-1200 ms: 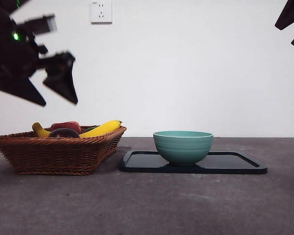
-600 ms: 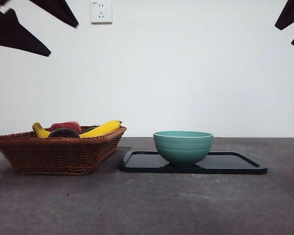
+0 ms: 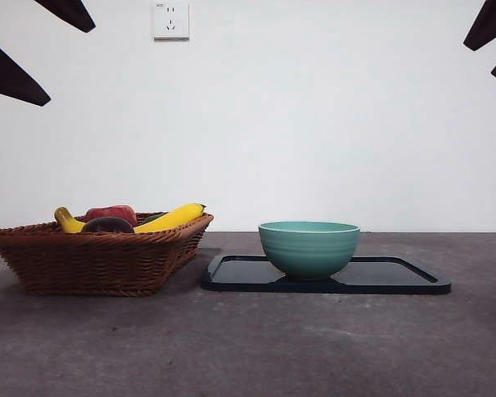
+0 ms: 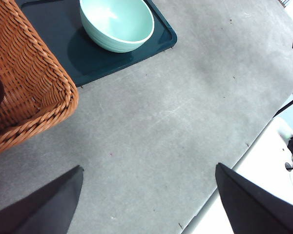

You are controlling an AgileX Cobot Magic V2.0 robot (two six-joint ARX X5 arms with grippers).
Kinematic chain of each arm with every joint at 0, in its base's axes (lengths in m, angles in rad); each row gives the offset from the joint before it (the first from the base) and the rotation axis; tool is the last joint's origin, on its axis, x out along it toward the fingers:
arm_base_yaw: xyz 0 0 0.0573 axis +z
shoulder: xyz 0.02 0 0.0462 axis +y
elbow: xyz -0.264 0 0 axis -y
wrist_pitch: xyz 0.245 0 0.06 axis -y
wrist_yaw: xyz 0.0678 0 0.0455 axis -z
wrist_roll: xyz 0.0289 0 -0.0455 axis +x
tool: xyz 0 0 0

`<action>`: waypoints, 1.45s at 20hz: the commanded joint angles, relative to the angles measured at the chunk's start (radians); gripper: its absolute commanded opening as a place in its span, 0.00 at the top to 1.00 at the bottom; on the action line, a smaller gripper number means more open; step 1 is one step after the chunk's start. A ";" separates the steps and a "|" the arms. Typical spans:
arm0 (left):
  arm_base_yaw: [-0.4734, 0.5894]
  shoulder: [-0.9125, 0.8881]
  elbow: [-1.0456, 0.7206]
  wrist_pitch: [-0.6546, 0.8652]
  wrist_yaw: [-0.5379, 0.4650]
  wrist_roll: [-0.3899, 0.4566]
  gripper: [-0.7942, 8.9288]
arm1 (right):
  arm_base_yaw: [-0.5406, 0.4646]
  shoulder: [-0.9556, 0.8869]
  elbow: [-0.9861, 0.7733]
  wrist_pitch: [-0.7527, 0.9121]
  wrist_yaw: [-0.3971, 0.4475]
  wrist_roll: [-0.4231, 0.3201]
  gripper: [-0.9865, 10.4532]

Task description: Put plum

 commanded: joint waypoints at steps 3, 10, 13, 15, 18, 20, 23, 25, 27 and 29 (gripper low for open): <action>-0.005 0.004 0.011 0.008 0.005 0.019 0.47 | 0.005 0.007 0.005 0.008 -0.002 0.012 0.74; -0.005 0.004 0.011 0.008 0.005 0.019 0.47 | 0.002 0.032 0.016 0.088 0.048 0.152 0.74; -0.005 0.004 0.011 0.008 0.005 0.019 0.47 | -0.019 0.131 0.070 0.144 0.075 0.169 0.74; -0.005 0.004 0.011 0.008 0.005 0.019 0.47 | -0.040 0.235 0.127 0.164 0.077 0.164 0.73; -0.005 0.004 0.011 0.008 0.005 0.019 0.47 | -0.069 0.417 0.235 0.175 0.079 0.132 0.72; -0.005 0.004 0.011 0.008 0.005 0.019 0.47 | -0.085 0.537 0.309 0.174 0.081 0.107 0.72; -0.005 0.004 0.011 0.008 0.005 0.019 0.47 | -0.103 0.708 0.417 0.173 0.090 0.082 0.72; -0.005 0.004 0.011 0.008 0.005 0.019 0.47 | -0.107 0.807 0.478 0.173 0.105 0.068 0.72; -0.005 0.004 0.011 0.008 0.005 0.019 0.47 | -0.108 0.892 0.526 0.174 0.108 0.061 0.72; -0.005 0.004 0.011 0.008 0.005 0.019 0.47 | -0.108 0.964 0.561 0.175 0.113 0.053 0.72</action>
